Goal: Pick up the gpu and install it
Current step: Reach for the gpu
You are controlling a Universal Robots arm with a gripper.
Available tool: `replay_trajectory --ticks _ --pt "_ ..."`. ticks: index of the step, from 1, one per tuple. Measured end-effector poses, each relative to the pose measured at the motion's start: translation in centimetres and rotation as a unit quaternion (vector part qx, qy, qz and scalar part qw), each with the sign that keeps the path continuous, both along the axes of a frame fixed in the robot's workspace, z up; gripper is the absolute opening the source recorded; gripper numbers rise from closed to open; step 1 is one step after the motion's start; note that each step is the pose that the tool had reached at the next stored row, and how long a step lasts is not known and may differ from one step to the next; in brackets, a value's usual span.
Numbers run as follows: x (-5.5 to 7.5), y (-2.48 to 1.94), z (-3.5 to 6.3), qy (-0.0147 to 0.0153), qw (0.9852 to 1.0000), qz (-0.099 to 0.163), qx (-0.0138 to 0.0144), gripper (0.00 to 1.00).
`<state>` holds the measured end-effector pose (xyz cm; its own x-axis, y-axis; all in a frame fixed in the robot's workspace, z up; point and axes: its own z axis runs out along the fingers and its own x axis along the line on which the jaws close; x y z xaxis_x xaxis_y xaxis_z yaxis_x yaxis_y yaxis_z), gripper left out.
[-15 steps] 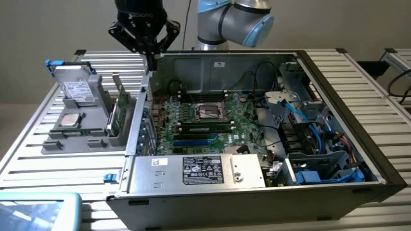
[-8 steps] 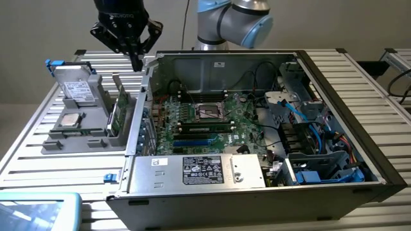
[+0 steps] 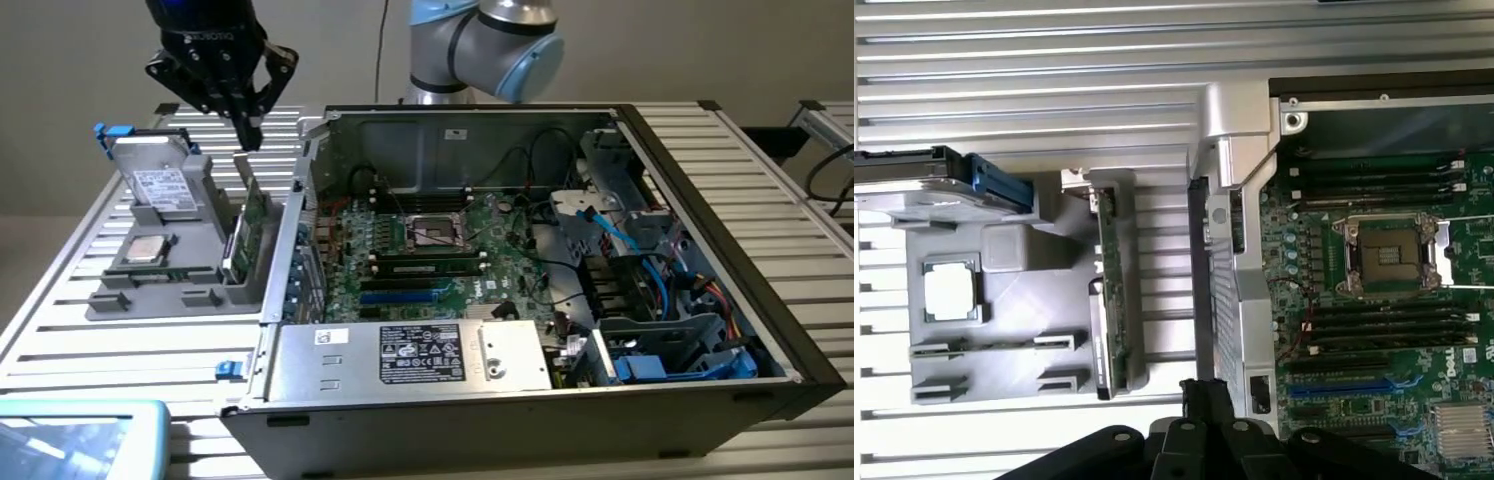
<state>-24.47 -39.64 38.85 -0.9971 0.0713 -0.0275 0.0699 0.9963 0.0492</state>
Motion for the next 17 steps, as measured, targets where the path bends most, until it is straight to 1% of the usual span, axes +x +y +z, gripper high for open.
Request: replay_trajectory --ticks 5,10,12,14,17 --pt "-2.3 0.00 -0.34 -0.0007 1.0000 0.000 0.0000 0.12" --pt "-4.5 0.12 -0.79 -0.0008 1.0000 0.000 0.0002 0.12" --pt "-4.8 0.15 -0.96 -0.0008 1.0000 0.000 0.0010 0.12" --pt "-5.0 0.17 -1.17 -0.0009 1.0000 0.000 0.0021 0.12" --pt "-5.2 0.32 -1.50 -0.0008 1.0000 0.000 0.0041 0.12"
